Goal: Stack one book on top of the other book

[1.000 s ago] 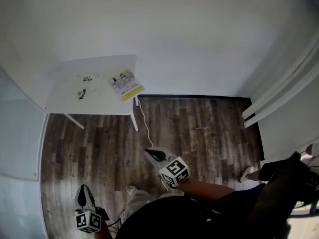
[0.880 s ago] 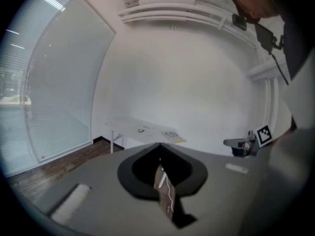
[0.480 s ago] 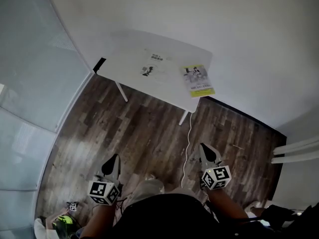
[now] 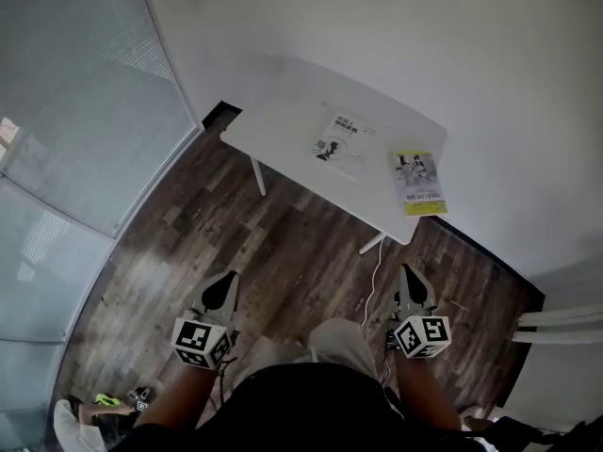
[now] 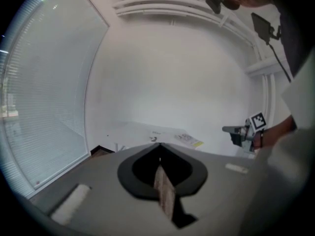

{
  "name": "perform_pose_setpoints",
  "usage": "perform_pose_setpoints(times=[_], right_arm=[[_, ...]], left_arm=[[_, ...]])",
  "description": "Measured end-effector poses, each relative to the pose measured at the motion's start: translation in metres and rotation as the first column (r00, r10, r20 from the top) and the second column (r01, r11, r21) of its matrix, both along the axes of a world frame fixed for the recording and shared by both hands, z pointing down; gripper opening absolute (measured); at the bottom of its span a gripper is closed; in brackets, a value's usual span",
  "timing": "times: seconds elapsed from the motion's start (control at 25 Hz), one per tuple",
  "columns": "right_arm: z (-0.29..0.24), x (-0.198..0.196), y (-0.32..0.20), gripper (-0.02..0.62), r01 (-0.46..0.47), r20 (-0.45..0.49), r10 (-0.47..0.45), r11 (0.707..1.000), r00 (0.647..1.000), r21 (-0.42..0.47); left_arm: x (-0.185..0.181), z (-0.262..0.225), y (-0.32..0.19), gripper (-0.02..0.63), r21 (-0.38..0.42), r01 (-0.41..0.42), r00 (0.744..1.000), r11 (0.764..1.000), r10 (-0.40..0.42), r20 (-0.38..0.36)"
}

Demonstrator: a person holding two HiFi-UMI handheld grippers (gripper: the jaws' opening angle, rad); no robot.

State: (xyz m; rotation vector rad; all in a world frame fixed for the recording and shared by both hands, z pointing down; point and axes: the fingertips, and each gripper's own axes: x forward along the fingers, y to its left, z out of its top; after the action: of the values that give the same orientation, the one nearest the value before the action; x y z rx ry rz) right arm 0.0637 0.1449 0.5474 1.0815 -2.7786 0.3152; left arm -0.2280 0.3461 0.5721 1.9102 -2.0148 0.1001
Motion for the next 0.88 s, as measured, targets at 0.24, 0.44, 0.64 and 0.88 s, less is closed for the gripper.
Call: perform_pose_setpoints(times=[0.24, 0.44, 0.64, 0.88], right_arm=[[0.012, -0.003, -0.011, 0.003, -0.031, -0.062, 0.028, 0.999, 0.998, -0.039], [0.033, -0.017, -0.036, 0.003, -0.024, -0.115, 0.014, 0.996, 0.993, -0.085], [0.028, -0.077, -0.083, 0.003, 0.051, -0.077, -0.059, 0.994, 0.995, -0.102], [0.031, -0.132, -0.139, 0.003, 0.086, -0.019, -0.09, 0.987, 0.996, -0.139]], left_arm=[[-0.018, -0.002, -0.043, 0.003, 0.036, -0.054, 0.998, 0.998, 0.055, -0.028], [-0.051, 0.009, -0.067, 0.003, 0.01, -0.02, 0.999, 1.0, 0.021, -0.05], [-0.087, 0.0, -0.102, 0.003, 0.003, 0.017, 0.998, 1.0, -0.017, -0.053], [-0.12, -0.015, -0.15, 0.003, -0.013, 0.017, 1.0, 1.0, -0.017, -0.014]])
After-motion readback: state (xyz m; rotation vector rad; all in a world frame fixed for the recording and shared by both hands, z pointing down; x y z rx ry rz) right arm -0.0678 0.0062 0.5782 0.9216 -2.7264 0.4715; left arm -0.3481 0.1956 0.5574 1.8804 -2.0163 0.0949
